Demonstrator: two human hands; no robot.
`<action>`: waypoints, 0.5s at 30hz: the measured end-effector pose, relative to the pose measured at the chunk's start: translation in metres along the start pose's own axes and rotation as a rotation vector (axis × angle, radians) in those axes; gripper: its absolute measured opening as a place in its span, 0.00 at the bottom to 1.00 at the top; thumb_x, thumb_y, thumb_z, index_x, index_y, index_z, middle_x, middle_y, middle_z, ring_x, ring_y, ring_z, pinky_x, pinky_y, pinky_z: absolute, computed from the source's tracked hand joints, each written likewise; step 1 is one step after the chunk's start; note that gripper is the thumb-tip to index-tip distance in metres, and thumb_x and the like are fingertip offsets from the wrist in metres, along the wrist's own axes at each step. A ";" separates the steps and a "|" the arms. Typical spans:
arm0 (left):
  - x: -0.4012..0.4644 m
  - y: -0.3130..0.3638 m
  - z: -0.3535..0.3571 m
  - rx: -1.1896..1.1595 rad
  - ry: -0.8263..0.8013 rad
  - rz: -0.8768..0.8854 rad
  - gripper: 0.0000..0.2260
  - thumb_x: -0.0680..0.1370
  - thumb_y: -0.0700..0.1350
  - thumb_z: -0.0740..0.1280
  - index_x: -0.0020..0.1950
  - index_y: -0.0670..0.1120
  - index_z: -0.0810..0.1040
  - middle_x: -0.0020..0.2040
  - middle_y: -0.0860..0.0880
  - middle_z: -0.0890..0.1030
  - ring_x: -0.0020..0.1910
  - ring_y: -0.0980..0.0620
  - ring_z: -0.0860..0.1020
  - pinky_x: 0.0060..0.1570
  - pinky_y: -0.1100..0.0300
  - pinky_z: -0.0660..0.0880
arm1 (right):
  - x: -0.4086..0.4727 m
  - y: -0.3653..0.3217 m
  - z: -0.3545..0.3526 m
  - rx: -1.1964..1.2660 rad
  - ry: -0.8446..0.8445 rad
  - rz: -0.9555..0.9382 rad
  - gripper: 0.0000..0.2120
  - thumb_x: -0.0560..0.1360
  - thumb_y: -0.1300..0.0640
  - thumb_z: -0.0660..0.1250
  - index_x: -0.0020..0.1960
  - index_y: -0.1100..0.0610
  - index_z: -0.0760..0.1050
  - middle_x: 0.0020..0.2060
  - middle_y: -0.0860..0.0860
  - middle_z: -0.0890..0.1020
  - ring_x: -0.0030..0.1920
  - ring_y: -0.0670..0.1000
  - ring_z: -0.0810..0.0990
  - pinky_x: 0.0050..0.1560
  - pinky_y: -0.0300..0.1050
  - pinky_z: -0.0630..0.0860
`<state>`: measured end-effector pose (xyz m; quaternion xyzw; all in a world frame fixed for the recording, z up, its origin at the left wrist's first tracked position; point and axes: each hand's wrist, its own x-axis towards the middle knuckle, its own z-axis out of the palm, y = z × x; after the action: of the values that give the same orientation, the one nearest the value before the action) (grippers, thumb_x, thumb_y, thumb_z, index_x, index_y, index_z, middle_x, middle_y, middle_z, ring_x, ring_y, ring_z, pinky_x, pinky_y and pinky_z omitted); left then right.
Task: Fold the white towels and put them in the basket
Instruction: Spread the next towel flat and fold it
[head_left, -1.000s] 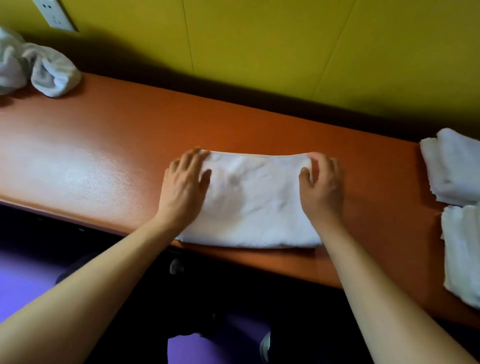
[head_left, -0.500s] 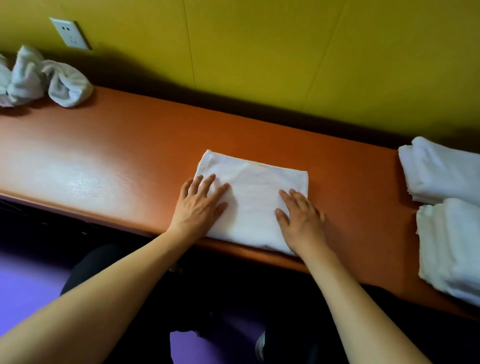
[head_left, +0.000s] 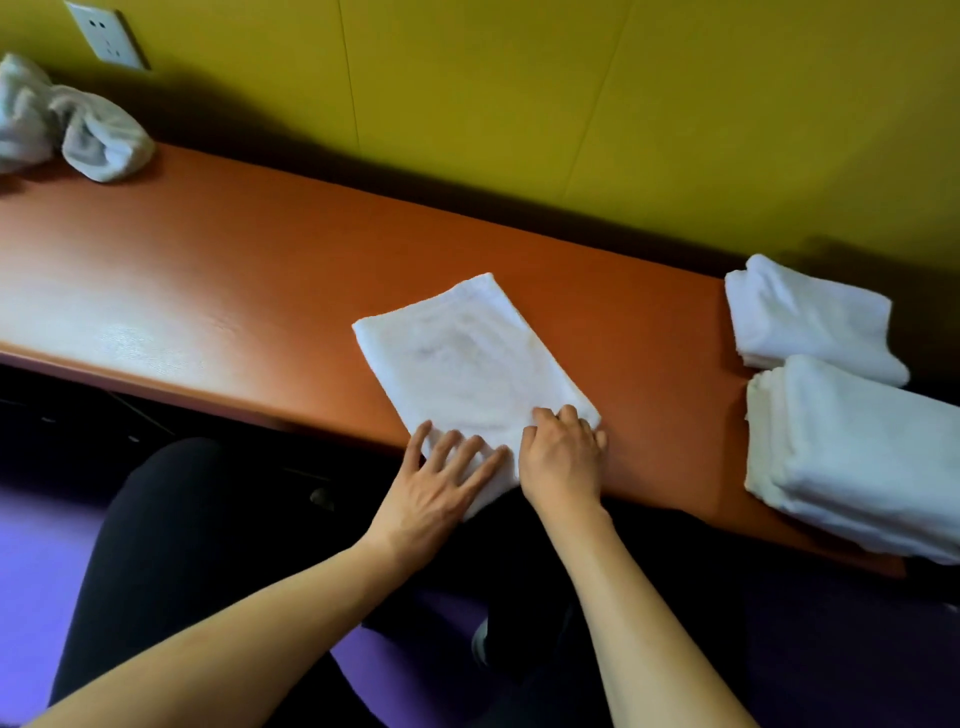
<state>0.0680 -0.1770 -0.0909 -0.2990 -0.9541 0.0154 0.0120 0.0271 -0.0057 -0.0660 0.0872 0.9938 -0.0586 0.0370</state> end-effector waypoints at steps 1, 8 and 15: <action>-0.001 -0.002 0.001 -0.005 0.025 -0.007 0.33 0.69 0.45 0.73 0.74 0.45 0.73 0.66 0.43 0.78 0.65 0.37 0.77 0.64 0.34 0.71 | -0.004 0.002 -0.001 0.005 -0.003 0.006 0.15 0.81 0.53 0.54 0.59 0.53 0.77 0.55 0.54 0.78 0.57 0.59 0.77 0.61 0.54 0.64; -0.013 -0.028 -0.011 -0.375 0.127 -0.020 0.17 0.78 0.51 0.67 0.63 0.44 0.78 0.66 0.48 0.79 0.68 0.40 0.75 0.63 0.49 0.73 | -0.027 0.027 0.003 0.107 0.012 -0.095 0.26 0.78 0.33 0.50 0.60 0.45 0.79 0.53 0.47 0.80 0.59 0.53 0.75 0.58 0.52 0.61; -0.028 -0.052 -0.033 -0.730 0.165 -0.125 0.14 0.77 0.38 0.67 0.61 0.49 0.78 0.58 0.54 0.77 0.59 0.53 0.75 0.61 0.61 0.70 | -0.029 0.058 -0.003 0.182 -0.133 -0.439 0.36 0.67 0.33 0.70 0.73 0.39 0.65 0.68 0.39 0.71 0.75 0.45 0.61 0.78 0.54 0.46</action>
<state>0.0625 -0.2346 -0.0567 -0.2251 -0.9090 -0.3504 -0.0178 0.0656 0.0465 -0.0667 -0.1319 0.9749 -0.1603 0.0805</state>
